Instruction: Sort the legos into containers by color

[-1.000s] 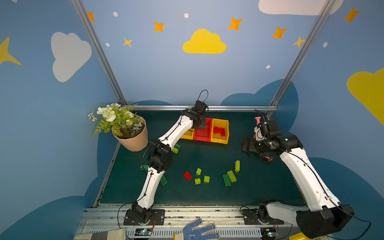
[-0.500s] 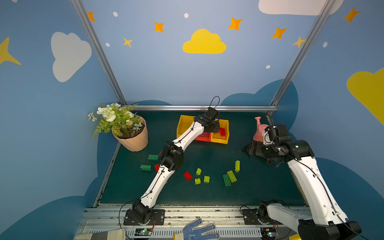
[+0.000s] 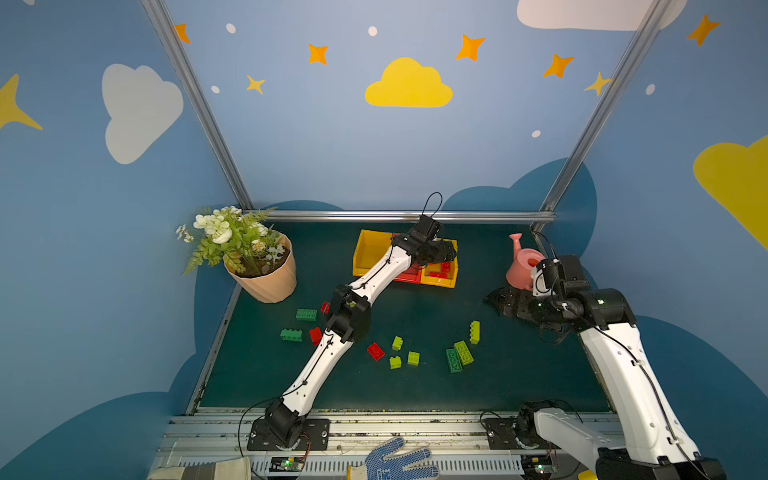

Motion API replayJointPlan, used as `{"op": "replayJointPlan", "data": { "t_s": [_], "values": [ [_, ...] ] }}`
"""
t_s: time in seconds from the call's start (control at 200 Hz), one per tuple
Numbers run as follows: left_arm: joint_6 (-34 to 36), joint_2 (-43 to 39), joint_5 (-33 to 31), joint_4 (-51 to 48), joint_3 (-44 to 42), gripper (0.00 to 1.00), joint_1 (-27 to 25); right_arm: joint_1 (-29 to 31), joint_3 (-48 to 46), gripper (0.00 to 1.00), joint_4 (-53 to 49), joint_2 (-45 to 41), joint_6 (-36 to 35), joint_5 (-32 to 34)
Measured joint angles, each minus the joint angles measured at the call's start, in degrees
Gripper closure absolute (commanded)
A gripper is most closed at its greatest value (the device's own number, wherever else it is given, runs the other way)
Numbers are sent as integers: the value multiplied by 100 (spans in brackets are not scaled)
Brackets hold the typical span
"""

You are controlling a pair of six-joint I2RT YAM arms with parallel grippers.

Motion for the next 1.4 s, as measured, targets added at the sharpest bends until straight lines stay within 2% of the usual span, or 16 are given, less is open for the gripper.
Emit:
{"op": "replayJointPlan", "data": {
  "t_s": [0.125,0.255,0.385,0.571,0.711,0.866,1.051,1.221,1.402],
  "values": [
    [24,-129,20,-116,-144,14,-7,-4,-33,6,44,2,-4,-42],
    [157,-850,-35,-203,-1075,15,-17,-4,-96,6,133,15,-11,-170],
    [280,-2153,-372,-68,-2750,15,-22,-15,-162,5,267,76,-70,-407],
    [120,-4168,-1235,203,-5372,14,55,-24,-402,5,555,142,-83,-905],
    [-481,-5521,-1947,190,-7377,13,404,50,-575,5,684,201,-66,-1191],
    [-1390,-6570,-2468,-74,-8872,14,949,424,-586,5,807,348,-22,-1346],
    [-2122,-7108,-2660,-155,-9606,14,1377,1054,-586,5,940,535,142,-1349],
    [-2330,-7010,-2682,-140,-9643,14,1788,1478,-584,6,1021,595,354,-1300],
    [-2352,-6596,-2549,66,-9641,15,2208,1631,-483,6,1016,599,496,-1176]
  ]
}}
